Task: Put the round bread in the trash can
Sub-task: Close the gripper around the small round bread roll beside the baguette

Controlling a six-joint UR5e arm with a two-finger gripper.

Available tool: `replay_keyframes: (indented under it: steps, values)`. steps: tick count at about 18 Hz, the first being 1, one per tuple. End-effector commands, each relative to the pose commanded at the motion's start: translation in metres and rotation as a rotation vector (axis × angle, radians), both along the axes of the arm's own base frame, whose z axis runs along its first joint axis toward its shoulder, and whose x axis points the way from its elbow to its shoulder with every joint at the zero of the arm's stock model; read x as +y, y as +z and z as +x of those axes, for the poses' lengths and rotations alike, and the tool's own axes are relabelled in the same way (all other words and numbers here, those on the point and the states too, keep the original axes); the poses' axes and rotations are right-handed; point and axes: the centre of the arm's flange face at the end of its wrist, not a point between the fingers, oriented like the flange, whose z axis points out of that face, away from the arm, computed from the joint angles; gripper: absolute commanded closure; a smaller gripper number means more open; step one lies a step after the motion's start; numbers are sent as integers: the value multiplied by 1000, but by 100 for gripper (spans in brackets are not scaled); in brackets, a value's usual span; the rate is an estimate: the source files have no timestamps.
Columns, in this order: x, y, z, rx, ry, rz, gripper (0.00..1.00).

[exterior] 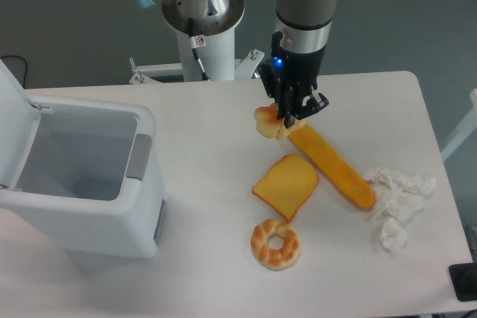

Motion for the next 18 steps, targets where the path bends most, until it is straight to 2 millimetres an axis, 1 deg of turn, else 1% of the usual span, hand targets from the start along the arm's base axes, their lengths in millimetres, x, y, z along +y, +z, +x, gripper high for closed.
replay_keyframes:
  steps: [6, 11, 14, 18]
  values:
    - [1, 1, 1, -11, 6, 18, 79]
    - [-2, 4, -1, -12, 22, 26, 79]
    - [0, 6, 0, -40, 65, 63, 79]
    - [1, 7, -1, -42, 70, 67, 79]
